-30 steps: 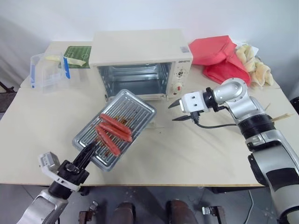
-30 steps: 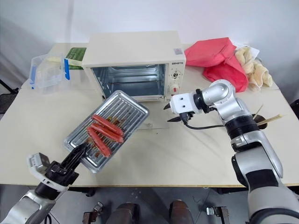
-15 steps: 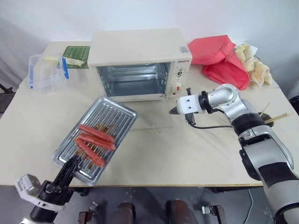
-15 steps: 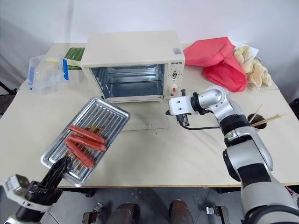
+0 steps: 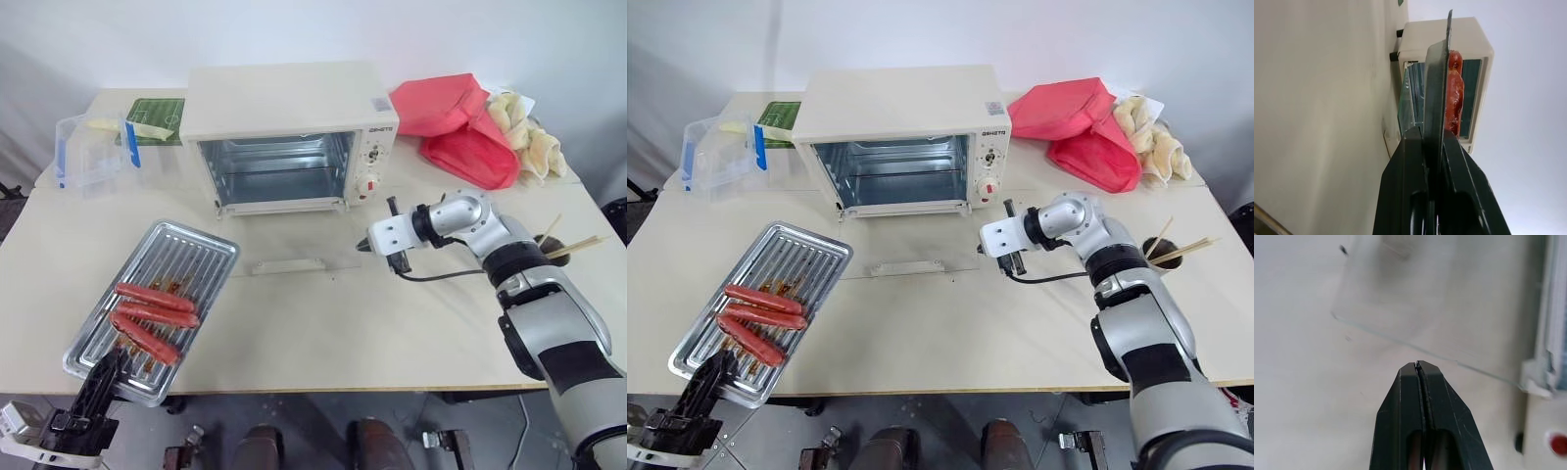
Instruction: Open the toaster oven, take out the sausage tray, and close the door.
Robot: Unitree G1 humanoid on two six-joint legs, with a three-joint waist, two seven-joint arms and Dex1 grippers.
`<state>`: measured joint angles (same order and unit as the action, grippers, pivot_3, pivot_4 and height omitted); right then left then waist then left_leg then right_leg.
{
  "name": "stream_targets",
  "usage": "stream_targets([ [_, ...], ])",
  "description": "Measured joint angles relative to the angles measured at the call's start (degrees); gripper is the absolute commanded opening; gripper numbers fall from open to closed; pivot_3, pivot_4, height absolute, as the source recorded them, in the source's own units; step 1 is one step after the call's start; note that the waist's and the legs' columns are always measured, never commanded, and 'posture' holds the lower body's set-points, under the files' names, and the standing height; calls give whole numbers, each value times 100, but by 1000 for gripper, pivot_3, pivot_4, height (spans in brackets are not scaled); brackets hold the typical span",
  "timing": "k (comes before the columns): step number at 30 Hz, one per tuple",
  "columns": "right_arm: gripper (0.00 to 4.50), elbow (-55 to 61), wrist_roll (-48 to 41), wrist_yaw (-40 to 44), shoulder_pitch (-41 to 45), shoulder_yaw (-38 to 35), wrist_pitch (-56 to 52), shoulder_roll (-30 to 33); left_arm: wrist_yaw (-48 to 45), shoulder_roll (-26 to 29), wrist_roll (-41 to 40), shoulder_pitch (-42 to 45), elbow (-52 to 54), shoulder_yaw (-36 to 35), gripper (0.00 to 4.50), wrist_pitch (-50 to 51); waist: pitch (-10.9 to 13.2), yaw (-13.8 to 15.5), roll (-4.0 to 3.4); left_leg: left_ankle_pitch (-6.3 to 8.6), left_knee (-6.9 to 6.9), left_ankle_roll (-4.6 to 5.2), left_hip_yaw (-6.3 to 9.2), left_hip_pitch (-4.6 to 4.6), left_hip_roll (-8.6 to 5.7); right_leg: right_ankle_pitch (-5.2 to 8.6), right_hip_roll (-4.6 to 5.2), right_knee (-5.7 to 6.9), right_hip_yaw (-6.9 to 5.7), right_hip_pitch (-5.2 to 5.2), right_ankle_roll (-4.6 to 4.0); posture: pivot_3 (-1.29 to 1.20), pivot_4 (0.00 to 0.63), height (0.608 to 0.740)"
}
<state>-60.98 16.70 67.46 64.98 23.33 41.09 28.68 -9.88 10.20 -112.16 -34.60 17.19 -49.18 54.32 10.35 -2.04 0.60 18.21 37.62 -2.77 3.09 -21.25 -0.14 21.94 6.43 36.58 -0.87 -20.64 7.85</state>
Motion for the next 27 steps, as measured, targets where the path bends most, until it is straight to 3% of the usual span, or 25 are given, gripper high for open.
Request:
stream_targets([
  [19, 34, 713, -859, 667, -217, -368, -838, -258, 24, -59, 0, 353, -938, -1170, 0, 506, 1, 7, 1, 9, 3, 5, 34, 0, 2, -1, 4, -6, 1, 2, 0, 0, 150, 740],
  [27, 34, 475, -926, 416, 441, -657, -1136, -444, 44, -68, 0, 404, -1056, -1254, 0, 661, 2, -99, 0, 11, -4, 1, 33, 1, 10, -1, 1, -5, 2, -4, 0, 0, 150, 740],
])
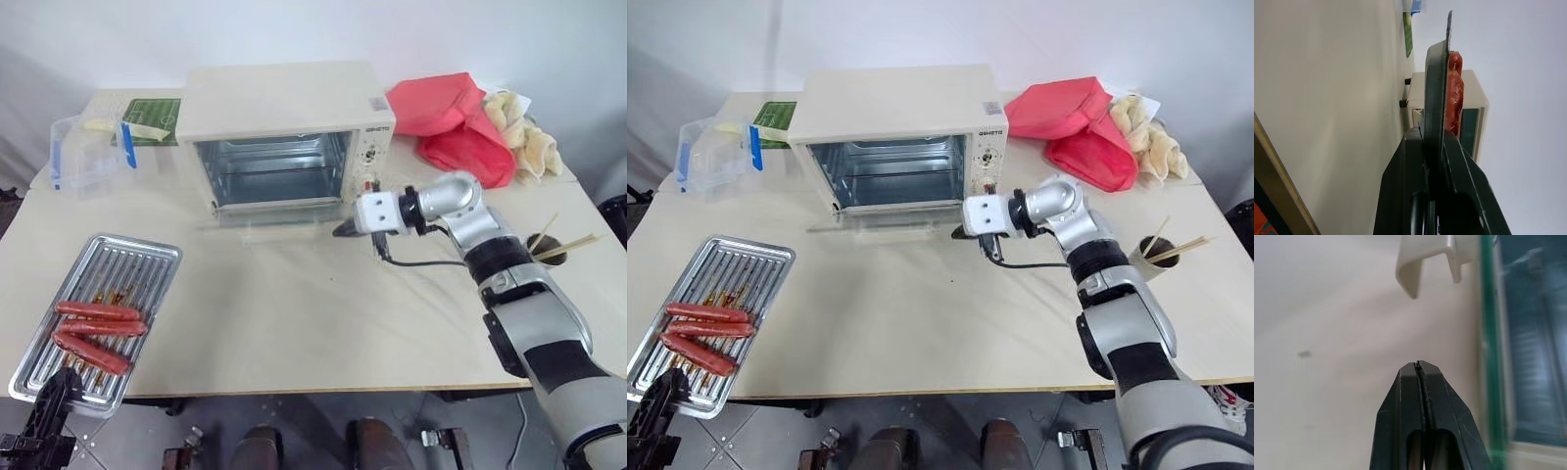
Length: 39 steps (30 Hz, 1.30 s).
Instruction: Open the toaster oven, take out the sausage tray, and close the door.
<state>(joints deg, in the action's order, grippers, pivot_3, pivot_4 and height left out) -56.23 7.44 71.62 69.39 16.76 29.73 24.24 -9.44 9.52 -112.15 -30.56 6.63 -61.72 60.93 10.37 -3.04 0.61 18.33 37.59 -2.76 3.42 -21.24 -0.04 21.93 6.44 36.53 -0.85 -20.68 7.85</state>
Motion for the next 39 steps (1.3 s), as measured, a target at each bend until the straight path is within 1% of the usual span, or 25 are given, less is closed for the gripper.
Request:
stream_targets([
  [5, 34, -264, -34, -243, 500, -206, -103, -248, 28, 1, 0, 54, -63, -30, 0, 73, 0, -16, 0, 1, -4, -1, 1, 1, 2, 0, 2, 0, -2, 0, 0, 0, 150, 740],
  [14, 34, -768, -22, -841, 957, -408, -159, -459, 119, 78, 0, 175, -88, 1, 0, 178, 0, -10, 1, 3, -4, 1, 1, 0, 0, 0, 5, 0, -2, -1, 0, 0, 150, 740],
  [18, 34, -897, -31, -862, 973, -462, -215, -494, 189, 279, 1, 292, -106, 236, 0, 291, 1, -10, -1, 2, -3, 1, 1, 0, -2, 0, 5, 3, -1, -1, 0, 0, 150, 740],
  [24, 34, -916, -50, -858, 982, -560, -297, -538, 346, 845, 2, 709, -321, 756, 0, 460, 2, -16, -2, 2, -2, 1, 1, -1, -5, 0, 4, 29, -1, -14, 1, 0, 150, 740],
  [27, 34, -900, -172, -686, 986, -621, -500, -534, 420, 1281, 0, 1016, -470, 1177, 0, 636, 2, -19, -2, 0, -1, -2, 0, -1, -4, 0, 2, 42, 0, -20, 1, 0, 150, 740],
  [30, 34, -685, -317, -229, 985, -679, -800, -330, 480, 1696, 3, 1376, -659, 1599, 0, 811, 2, -13, -3, 1, -2, -2, 2, -4, -7, -1, 4, 46, 0, -25, 2, 0, 150, 740],
  [34, 34, -353, -340, 291, 944, -680, -1117, 162, 499, 2354, 7, 2042, -972, 2307, 0, 1120, 3, 13, -4, 0, -4, -1, 6, -7, -15, -2, 6, 52, -2, -30, 3, 0, 150, 740],
  [39, 34, 27, -329, 823, 611, -615, -1334, 662, 499, 2813, 6, 2835, -1389, 3058, 0, 1393, 3, -25, -4, 0, -12, -2, 1, -6, -14, -2, 4, 62, -2, -42, 5, 0, 150, 740],
])
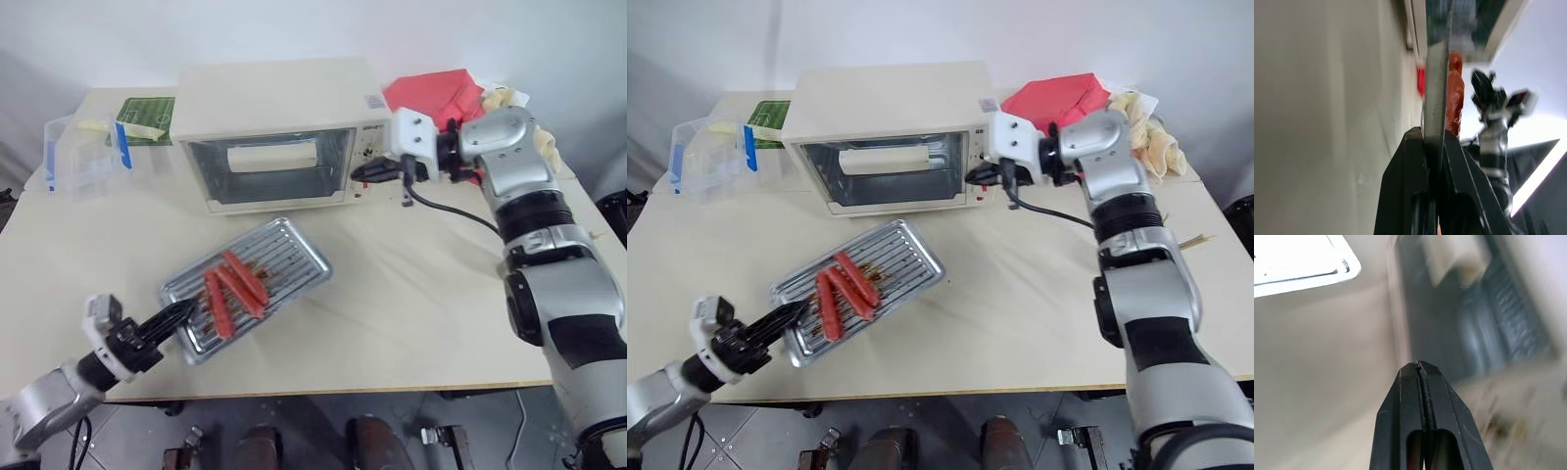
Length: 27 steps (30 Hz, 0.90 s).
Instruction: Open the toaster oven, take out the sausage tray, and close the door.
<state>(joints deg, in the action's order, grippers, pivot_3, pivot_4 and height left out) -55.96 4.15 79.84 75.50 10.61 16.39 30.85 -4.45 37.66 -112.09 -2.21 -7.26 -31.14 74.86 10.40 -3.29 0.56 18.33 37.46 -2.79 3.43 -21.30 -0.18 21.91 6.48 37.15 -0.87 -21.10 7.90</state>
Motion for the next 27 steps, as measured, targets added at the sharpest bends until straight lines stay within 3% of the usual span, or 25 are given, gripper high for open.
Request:
stream_targets([
  [5, 34, 654, 14, 533, -631, 56, -330, 605, 60, 554, 177, 1306, -902, 1055, 0, 295, 2, 4, -3, -2, 2, -2, -14, -2, -2, 0, 4, 35, 4, -24, 1, 0, 150, 740],
  [9, 34, 1239, 21, 498, -1102, 96, -583, 710, -274, 576, 1159, 2320, -1732, 1684, 0, 575, 2, -9, -3, -3, 9, -5, -21, -2, -3, 0, 3, 49, 2, -32, 1, 0, 150, 740],
  [18, 34, 2465, -67, 204, -1791, 61, -1343, 833, -2294, 517, 3749, 3988, -3018, 2506, 0, 688, 1, 123, -15, -10, 52, -5, -22, -2, -9, 0, 7, 61, -1, -18, 2, 0, 150, 740],
  [22, 0, 2762, -100, 94, -1980, 48, -1530, 918, -3246, 441, 4863, 4431, -3303, 3047, 1222, 637, -1, 195, -18, -12, 58, -1, -24, -1, -15, -5, 8, 59, -1, -2, 10, 0, 150, 740],
  [27, 0, 2859, -104, -31, -2066, 48, -1553, 917, -4095, 336, 5624, 4655, -3628, 3263, 2513, 492, -2, 195, -20, -13, 57, 0, -30, -1, -15, -5, 8, 58, -3, -2, 11, 0, 150, 740],
])
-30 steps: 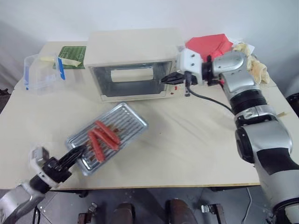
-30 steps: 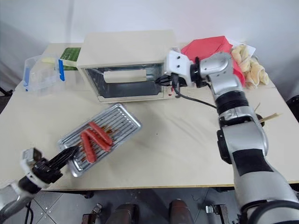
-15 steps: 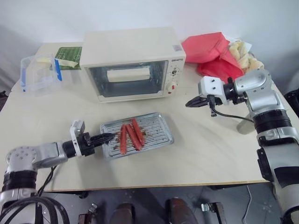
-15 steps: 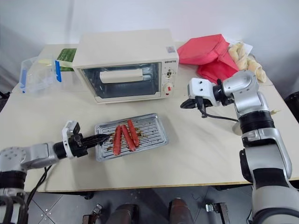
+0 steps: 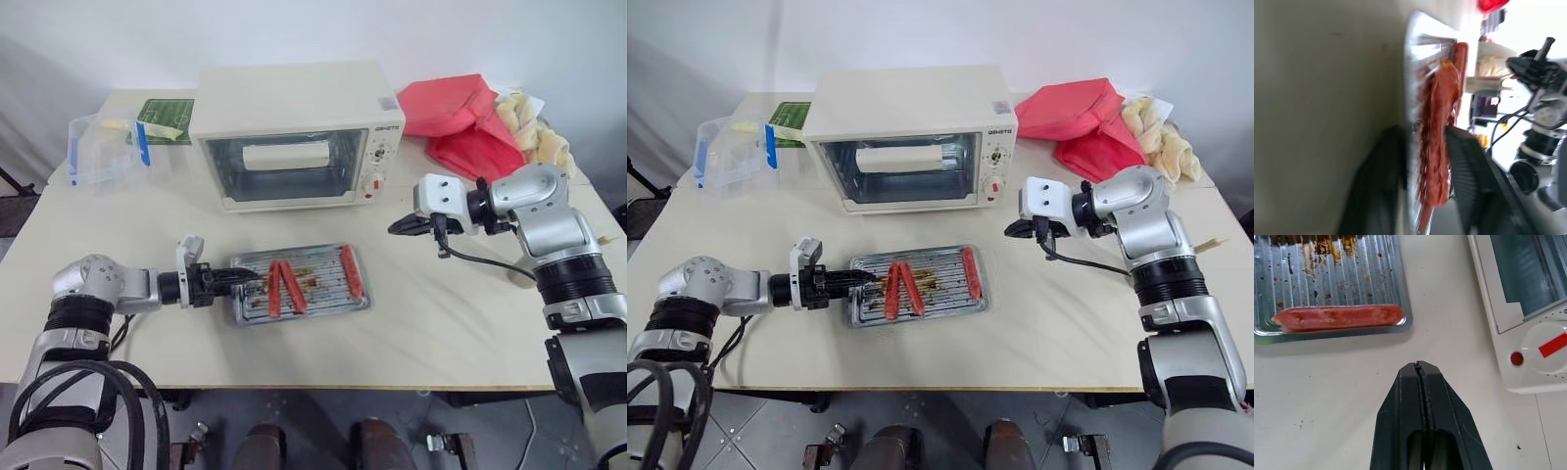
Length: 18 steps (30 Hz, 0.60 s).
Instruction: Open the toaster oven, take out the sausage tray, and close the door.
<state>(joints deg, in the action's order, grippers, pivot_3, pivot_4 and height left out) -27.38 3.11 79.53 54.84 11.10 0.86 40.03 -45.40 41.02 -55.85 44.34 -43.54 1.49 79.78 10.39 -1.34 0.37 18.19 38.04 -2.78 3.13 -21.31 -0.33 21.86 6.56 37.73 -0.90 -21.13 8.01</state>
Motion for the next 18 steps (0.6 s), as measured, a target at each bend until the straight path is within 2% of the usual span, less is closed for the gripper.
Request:
stream_targets([
  [7, 0, -231, 56, -149, 130, 136, 173, -39, -731, 31, 532, 103, 156, -75, 4436, -5, 0, -26, 0, -1, 0, 1, 3, 2, 3, 0, -1, 0, 0, 5, 0, 0, 150, 740],
  [10, 0, -526, 119, -148, 313, 235, 344, -122, -800, 388, 648, -279, 977, -147, 4474, -111, 1, -108, 1, -2, -11, 0, 8, 2, 11, 0, -5, 1, 10, -12, 0, 0, 150, 740],
  [14, 0, -1002, 169, -103, 489, 288, 570, -194, -787, 955, 690, -1218, 2389, -482, 4474, -350, 1, -245, 2, -1, -42, -2, -2, 1, 19, 0, -4, 1, 15, -33, 0, 0, 150, 740],
  [18, 0, -1580, 168, 14, 742, 367, 753, -375, -1012, 1129, 854, -2804, 3824, -1420, 4474, -1629, 5, -346, 3, -1, -71, -2, -8, -4, 25, -1, -2, -10, 10, -37, 0, 0, 150, 740],
])
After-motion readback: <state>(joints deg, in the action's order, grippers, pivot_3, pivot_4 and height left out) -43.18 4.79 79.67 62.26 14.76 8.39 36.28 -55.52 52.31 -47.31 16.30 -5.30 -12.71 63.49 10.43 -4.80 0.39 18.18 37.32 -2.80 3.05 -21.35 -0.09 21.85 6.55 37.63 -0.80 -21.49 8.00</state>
